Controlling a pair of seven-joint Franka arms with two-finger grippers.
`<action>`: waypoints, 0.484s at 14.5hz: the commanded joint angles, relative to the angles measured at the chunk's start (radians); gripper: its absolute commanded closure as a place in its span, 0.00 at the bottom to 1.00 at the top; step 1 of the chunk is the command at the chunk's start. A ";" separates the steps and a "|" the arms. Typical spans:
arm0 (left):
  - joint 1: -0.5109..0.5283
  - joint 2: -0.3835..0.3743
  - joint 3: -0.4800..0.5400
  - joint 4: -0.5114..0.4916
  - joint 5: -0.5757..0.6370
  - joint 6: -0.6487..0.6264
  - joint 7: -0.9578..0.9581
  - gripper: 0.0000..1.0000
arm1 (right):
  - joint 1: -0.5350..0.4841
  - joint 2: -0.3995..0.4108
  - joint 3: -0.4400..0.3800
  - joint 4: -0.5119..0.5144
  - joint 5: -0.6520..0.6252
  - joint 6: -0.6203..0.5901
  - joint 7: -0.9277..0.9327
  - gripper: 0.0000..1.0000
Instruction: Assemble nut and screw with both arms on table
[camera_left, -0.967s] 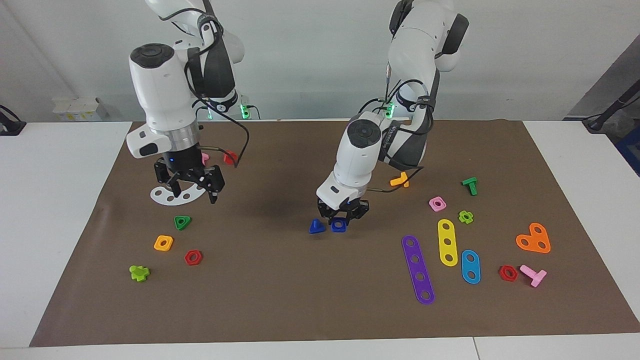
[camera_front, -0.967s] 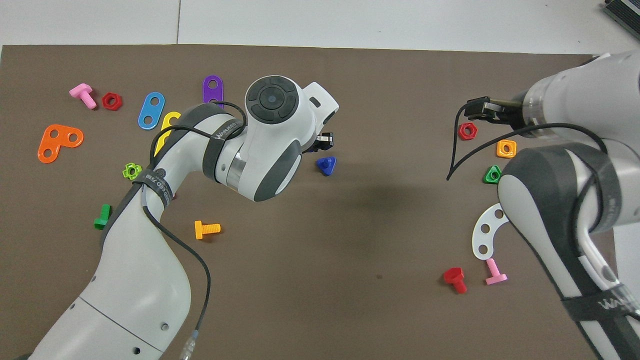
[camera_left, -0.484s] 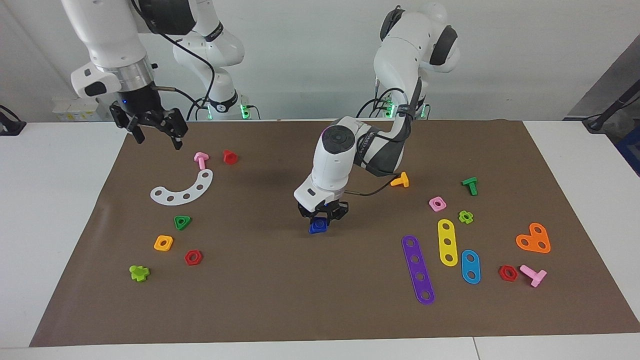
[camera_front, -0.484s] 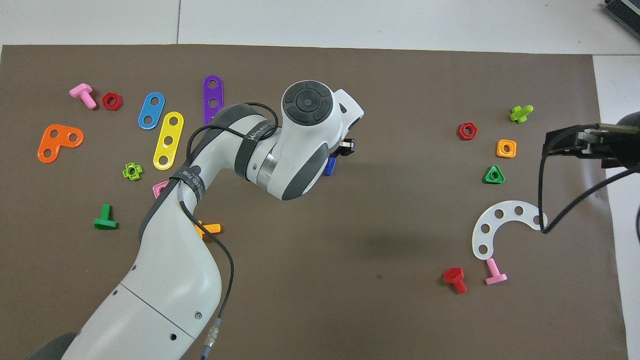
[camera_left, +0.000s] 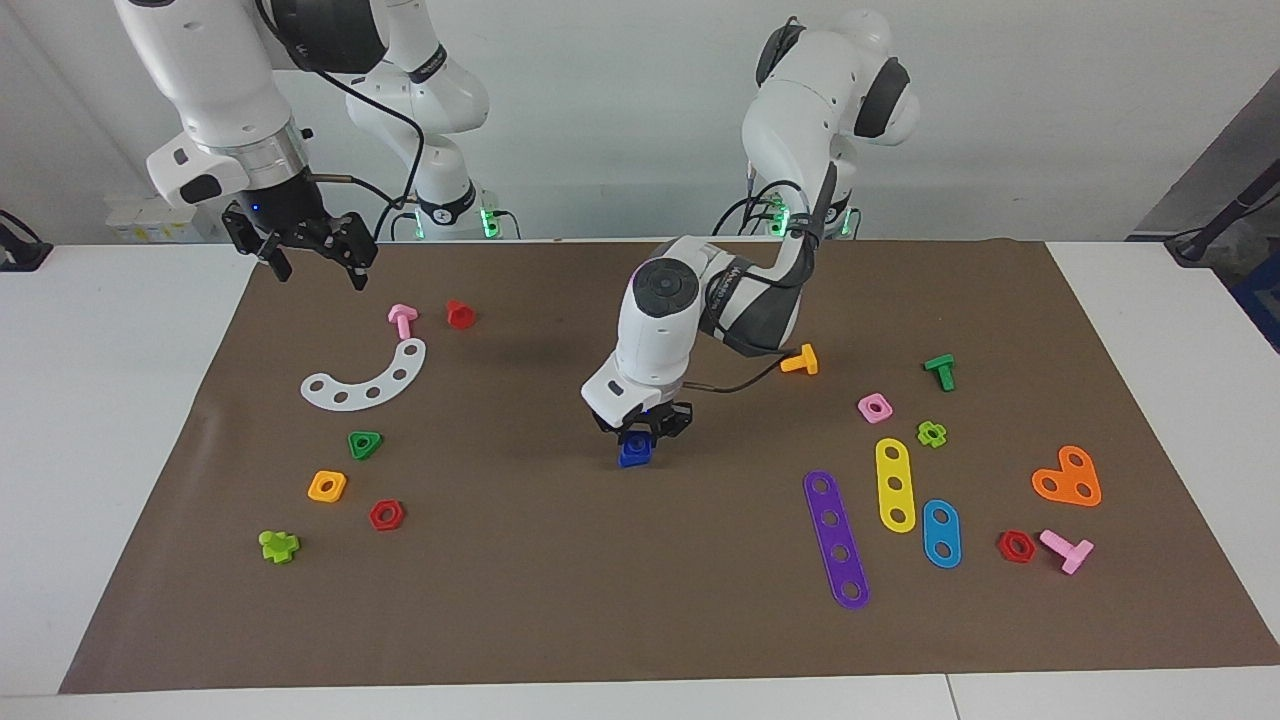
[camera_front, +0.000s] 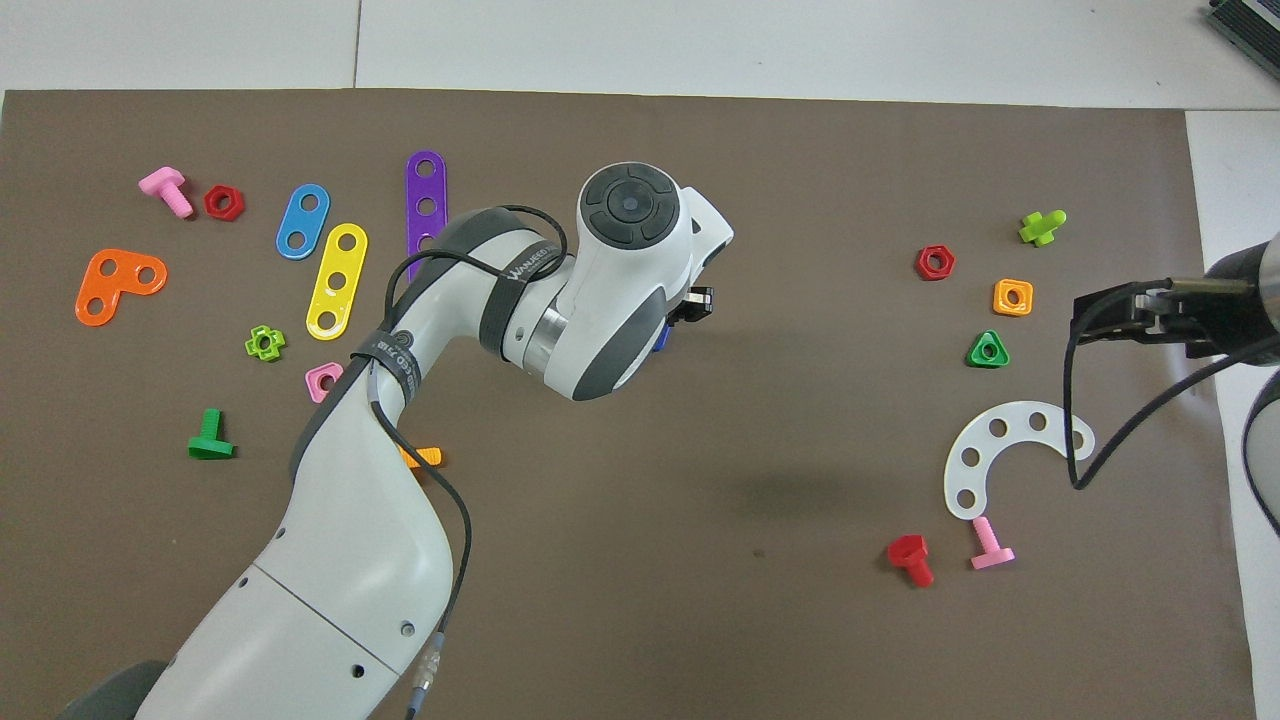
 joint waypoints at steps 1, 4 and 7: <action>-0.017 0.012 0.019 0.005 -0.017 -0.009 -0.008 1.00 | -0.022 0.017 0.005 0.060 0.015 -0.044 -0.044 0.00; -0.017 0.012 0.019 -0.009 -0.017 0.004 -0.008 1.00 | -0.013 0.018 0.005 0.058 0.015 -0.044 -0.047 0.00; -0.017 0.004 0.019 -0.063 -0.012 0.082 -0.033 1.00 | -0.008 0.018 0.005 0.051 0.015 -0.041 -0.049 0.00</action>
